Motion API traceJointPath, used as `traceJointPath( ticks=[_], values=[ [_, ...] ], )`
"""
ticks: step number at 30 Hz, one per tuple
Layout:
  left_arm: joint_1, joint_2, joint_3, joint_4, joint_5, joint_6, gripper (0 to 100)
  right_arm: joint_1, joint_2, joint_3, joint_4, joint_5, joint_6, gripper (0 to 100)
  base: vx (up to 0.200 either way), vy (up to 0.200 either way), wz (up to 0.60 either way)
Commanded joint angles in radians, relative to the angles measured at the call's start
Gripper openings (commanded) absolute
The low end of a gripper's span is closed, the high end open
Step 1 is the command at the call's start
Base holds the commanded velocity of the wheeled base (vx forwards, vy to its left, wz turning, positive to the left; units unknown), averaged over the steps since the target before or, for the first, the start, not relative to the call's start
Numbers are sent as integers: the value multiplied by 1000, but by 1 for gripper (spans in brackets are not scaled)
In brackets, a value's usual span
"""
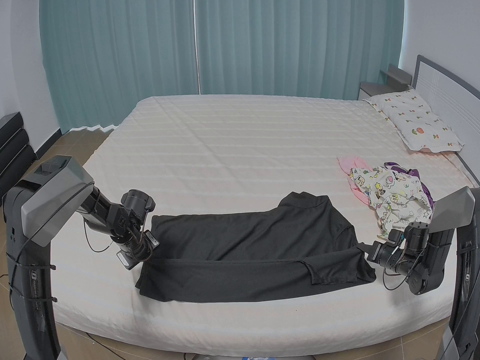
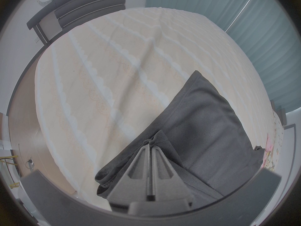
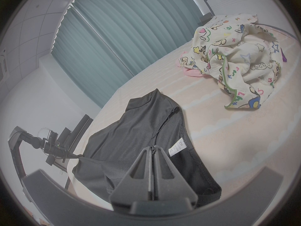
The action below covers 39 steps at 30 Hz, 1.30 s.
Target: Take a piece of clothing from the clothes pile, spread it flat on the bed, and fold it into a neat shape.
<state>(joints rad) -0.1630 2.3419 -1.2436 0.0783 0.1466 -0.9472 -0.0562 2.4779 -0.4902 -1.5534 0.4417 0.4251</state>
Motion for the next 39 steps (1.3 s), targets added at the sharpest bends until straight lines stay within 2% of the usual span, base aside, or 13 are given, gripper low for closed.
traceJointPath(
  ticks=[1, 3, 4, 9, 11, 13, 14, 17, 18, 20, 23, 30, 39],
  values=[
    [-7, 4, -8, 0, -1, -1, 100, 4, 18, -5, -16, 0, 0, 0, 0, 0, 0],
    [-12, 7, -17, 3, -1, -4, 100, 7, 30, -8, -16, -8, 0, 0, 0, 0, 0],
    [-12, 7, -17, 3, 1, -4, 100, 7, 32, -7, -16, -12, 0, 100, 0, 0, 0],
    [-9, -6, -7, 3, -4, -10, 100, 6, 12, -5, -16, -20, 20, 100, 0, 0, 0],
    [-6, -27, 6, 3, -10, -15, 100, 1, -20, -4, -16, -32, 73, 100, 0, 0, 0],
    [-4, -72, 56, -6, -42, -21, 100, -1, -65, -1, -16, -58, 176, 100, 0, 0, 0],
    [-4, -72, 56, -6, -42, -21, 100, -1, -65, -1, -16, -58, 176, 100, 0, 0, 0],
    [2, -151, 128, -11, -130, -25, 100, 7, -111, 36, -16, -78, 290, 100, 0, 0, 0],
    [2, -158, 136, -12, -137, -27, 100, 7, -112, 41, -17, -78, 294, 100, 0, 0, 0],
    [13, -202, 201, -48, -214, -59, 100, 7, -125, 61, -16, -77, 333, 100, 0, 0, 0],
    [19, -210, 259, -124, -260, -99, 100, 7, -123, 68, -16, -77, 348, 100, 0, 0, 0],
    [23, -210, 400, -304, -266, -108, 100, 21, -116, 85, -16, -78, 350, 100, 0, 0, 0],
    [28, -228, 415, -319, -288, -140, 100, 30, -116, 111, -17, -78, 345, 100, 0, 22, 0]
  ],
)
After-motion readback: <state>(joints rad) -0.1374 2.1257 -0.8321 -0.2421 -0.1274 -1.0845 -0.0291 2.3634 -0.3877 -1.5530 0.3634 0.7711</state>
